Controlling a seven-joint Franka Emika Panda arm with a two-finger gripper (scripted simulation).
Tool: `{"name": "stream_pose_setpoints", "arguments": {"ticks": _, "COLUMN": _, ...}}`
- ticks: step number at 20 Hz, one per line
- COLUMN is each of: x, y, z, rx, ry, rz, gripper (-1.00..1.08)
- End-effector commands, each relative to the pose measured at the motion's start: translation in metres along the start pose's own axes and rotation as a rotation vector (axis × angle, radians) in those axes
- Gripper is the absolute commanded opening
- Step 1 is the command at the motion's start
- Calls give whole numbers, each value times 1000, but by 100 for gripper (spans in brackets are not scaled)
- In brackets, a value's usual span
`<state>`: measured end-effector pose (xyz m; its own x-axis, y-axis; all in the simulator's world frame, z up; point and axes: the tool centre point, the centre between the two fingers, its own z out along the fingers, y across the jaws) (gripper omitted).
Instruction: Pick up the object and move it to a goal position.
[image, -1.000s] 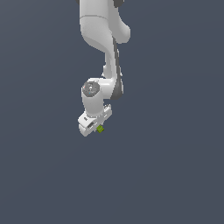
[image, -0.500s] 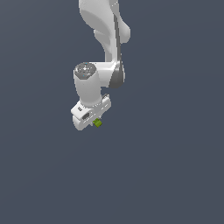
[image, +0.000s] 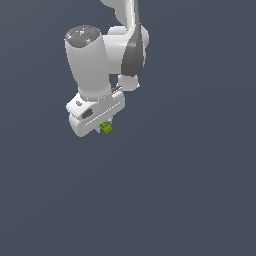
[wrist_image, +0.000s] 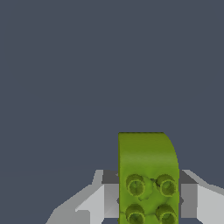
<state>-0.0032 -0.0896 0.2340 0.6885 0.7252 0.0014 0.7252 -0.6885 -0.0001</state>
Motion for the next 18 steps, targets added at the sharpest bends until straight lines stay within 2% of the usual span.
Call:
{"name": "stream_pose_setpoints", "arguments": {"ticks": 1, "x": 2, "y": 4, "z": -27, "rx": 1, "ry": 0, "rz": 0, "gripper": -100}}
{"name": "stream_pose_setpoints", "arguments": {"ticks": 11, "x": 11, "y": 22, "z": -124, "rx": 1, "ry": -1, "rz": 1, "gripper": -100}}
{"name": "stream_pose_setpoints", "arguments": {"ticks": 18, "x": 16, "y": 32, "z": -168, "rx": 0, "ry": -1, "rz": 1, "gripper": -100}}
